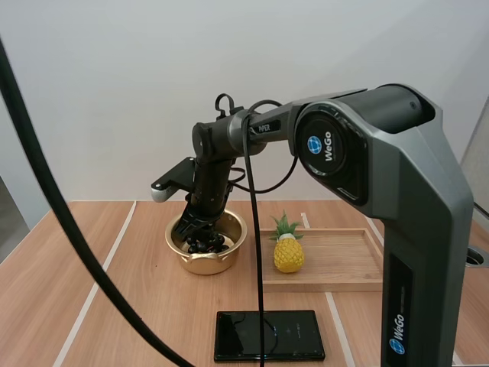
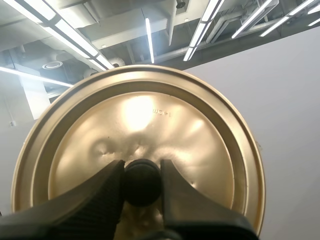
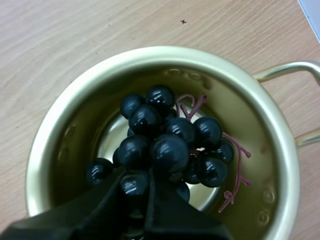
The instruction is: Open the pot, put the grape inside, and close it
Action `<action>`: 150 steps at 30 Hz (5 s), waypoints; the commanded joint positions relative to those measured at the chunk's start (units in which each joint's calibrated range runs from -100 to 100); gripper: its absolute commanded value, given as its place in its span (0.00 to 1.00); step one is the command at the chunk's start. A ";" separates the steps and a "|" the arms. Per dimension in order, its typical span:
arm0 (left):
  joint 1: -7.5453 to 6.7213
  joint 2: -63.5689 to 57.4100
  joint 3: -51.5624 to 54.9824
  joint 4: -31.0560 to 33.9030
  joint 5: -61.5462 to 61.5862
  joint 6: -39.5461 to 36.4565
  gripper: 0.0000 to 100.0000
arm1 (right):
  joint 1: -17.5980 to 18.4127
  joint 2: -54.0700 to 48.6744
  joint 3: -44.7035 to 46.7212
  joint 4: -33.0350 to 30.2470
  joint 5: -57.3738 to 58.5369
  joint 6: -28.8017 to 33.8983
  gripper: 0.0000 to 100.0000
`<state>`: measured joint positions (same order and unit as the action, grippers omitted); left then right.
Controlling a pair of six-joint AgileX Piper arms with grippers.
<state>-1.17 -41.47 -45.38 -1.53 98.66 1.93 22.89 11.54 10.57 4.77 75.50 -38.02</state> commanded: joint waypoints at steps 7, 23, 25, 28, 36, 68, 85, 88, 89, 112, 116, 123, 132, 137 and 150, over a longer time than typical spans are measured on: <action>-0.04 0.06 -0.19 0.02 0.14 0.06 0.00 | 0.02 2.40 1.00 -0.49 3.19 -0.20 0.00; -0.04 0.06 -0.19 0.02 0.52 0.06 0.00 | 0.02 2.40 1.00 -0.49 -0.47 4.51 0.15; -0.04 0.06 -0.19 0.02 0.52 0.06 0.00 | 0.02 2.40 1.00 -0.49 -0.47 4.51 0.41; -0.04 0.06 -0.19 0.02 0.52 0.06 0.00 | 0.02 2.40 1.00 -0.49 -0.30 4.51 0.96; -0.04 0.06 -0.19 0.02 0.52 0.06 0.00 | 0.02 2.40 0.85 -0.49 -0.30 4.11 1.00; -0.04 0.06 -0.19 0.52 0.52 0.06 0.00 | -5.23 -18.47 -13.96 -10.01 -0.30 13.42 1.00; -0.04 0.15 -0.19 2.69 -4.08 0.06 0.00 | -18.74 -36.69 -24.14 -4.20 -0.30 14.93 1.00; -0.04 0.15 -0.19 3.04 -4.31 0.06 0.00 | -20.12 -39.26 -25.13 -4.43 1.10 15.76 1.00; -0.04 0.15 -0.02 3.04 -4.50 0.06 0.00 | -20.58 -40.09 -25.21 -4.43 1.76 16.05 1.00; -0.04 8.34 14.31 2.13 0.42 -0.39 0.00 | -22.05 -54.87 -25.21 -15.55 11.62 25.83 0.00; -0.04 9.94 19.44 0.73 0.42 -0.39 0.00 | -22.05 -56.01 -25.21 -18.43 11.62 25.83 0.00; -0.04 11.96 28.37 -3.07 0.09 -0.39 0.00 | -22.05 -58.27 -25.21 -19.31 11.69 25.83 0.00; -0.04 15.64 38.12 -6.39 0.03 0.63 0.00 | -22.05 -59.20 -25.21 -19.53 16.49 25.83 0.00; -0.04 17.48 42.81 -9.38 -0.15 3.09 0.00 | -22.05 -59.20 -25.21 -19.53 21.05 25.83 0.00; -0.04 20.94 55.36 -12.16 -9.77 5.64 0.00 | -22.05 -59.20 -25.21 -19.66 24.36 25.83 0.00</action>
<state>-1.17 -20.84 7.77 -12.37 93.06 6.70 1.15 -46.96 -14.25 -14.26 98.79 -12.49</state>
